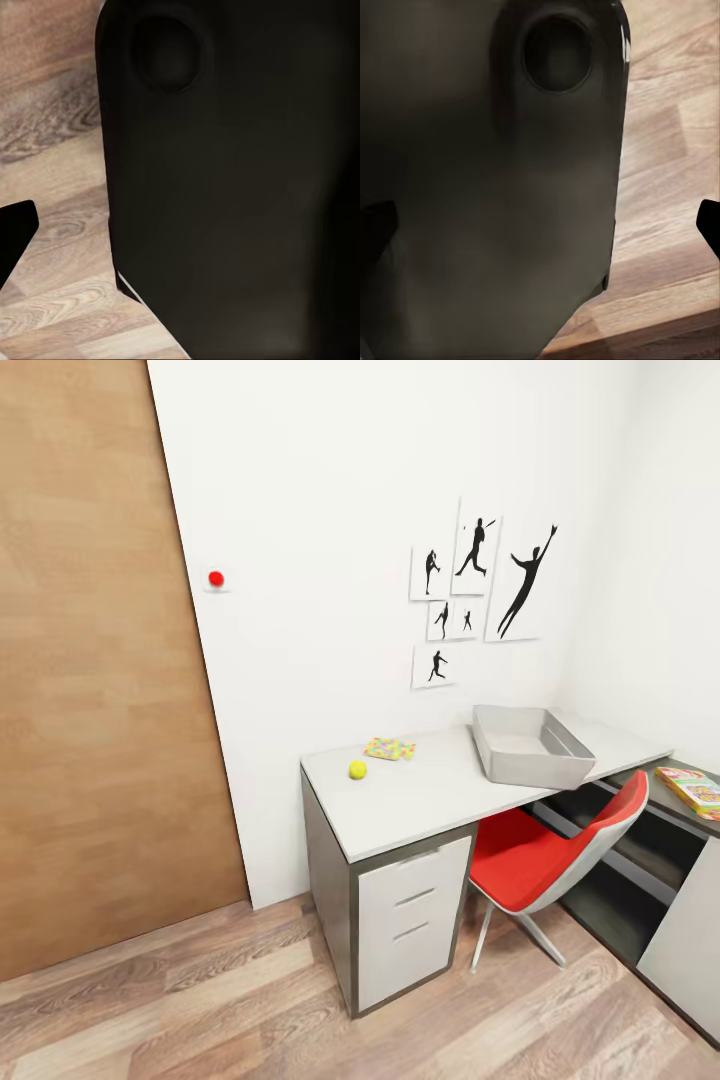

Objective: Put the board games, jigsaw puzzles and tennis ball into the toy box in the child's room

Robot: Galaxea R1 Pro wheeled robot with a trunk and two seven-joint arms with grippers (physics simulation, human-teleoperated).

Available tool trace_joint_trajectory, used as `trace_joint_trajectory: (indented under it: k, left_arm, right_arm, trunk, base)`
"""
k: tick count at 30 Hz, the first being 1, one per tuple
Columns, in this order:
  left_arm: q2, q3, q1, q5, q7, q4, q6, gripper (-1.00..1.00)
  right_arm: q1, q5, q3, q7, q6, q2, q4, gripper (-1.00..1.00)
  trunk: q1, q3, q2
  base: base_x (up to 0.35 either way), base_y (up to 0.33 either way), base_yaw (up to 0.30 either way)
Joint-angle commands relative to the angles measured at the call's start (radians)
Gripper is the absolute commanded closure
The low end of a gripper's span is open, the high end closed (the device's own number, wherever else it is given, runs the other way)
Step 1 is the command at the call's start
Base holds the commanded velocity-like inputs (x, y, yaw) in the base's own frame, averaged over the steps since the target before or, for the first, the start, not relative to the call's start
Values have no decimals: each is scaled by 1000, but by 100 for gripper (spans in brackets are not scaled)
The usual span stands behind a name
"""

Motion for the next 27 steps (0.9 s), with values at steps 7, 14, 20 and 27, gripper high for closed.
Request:
trace_joint_trajectory:
  k: [7,14,20,27]
  left_arm:
    - [-12,-1,-2,0,-2,-3,3,-100]
    - [-11,-1,-2,0,-2,-3,2,-100]
    - [-11,1,-2,0,-2,-3,2,-100]
    - [-11,-1,-2,0,-2,-3,2,-100]
  right_arm:
    - [-2,-7,-2,3,0,17,0,-100]
    - [-2,-6,-2,3,-3,43,0,-100]
    - [-2,-3,-2,3,-4,43,0,-100]
    - [-2,-2,-2,3,-5,44,0,-100]
  trunk:
    - [0,0,0]
    - [0,0,0]
    - [0,0,0]
    - [0,0,0]
  base:
    - [0,0,0]
    - [0,0,0]
    - [0,0,0]
    - [0,0,0]
